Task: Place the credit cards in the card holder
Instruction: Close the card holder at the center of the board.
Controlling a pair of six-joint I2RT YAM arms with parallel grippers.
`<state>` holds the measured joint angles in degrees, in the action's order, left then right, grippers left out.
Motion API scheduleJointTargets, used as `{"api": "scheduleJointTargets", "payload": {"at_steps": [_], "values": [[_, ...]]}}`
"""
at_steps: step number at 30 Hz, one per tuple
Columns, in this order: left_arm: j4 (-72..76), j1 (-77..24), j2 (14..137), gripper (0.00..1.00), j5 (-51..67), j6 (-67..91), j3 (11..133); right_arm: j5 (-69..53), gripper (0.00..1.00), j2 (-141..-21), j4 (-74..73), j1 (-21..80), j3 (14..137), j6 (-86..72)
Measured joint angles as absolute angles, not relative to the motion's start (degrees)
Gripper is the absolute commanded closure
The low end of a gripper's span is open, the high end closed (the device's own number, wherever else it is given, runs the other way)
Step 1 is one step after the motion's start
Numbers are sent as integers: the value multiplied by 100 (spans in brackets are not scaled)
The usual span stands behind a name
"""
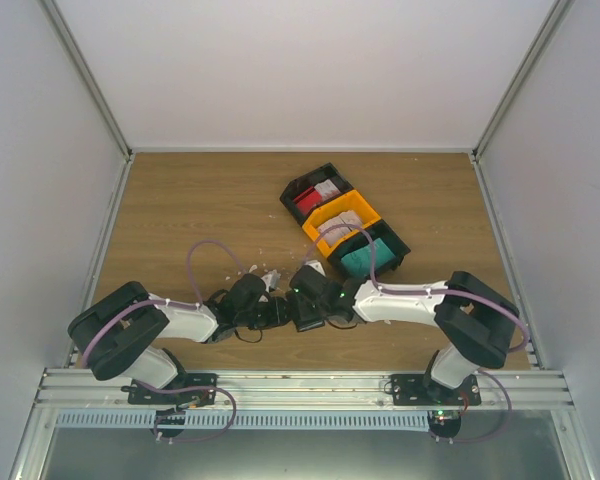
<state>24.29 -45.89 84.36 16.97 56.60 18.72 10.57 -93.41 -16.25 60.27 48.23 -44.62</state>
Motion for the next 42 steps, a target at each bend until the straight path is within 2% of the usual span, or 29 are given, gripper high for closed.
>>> {"api": "scheduleJointTargets", "payload": {"at_steps": [13,42], "values": [[2482,-4558,8648,76,1826,5658,1973,130,99,-8882,-1175,5776,4278,-4418],[2685,-4521,8910,82,1929,5717,2047,-25,100,-8466,749,5745,2939,-4532]]}}
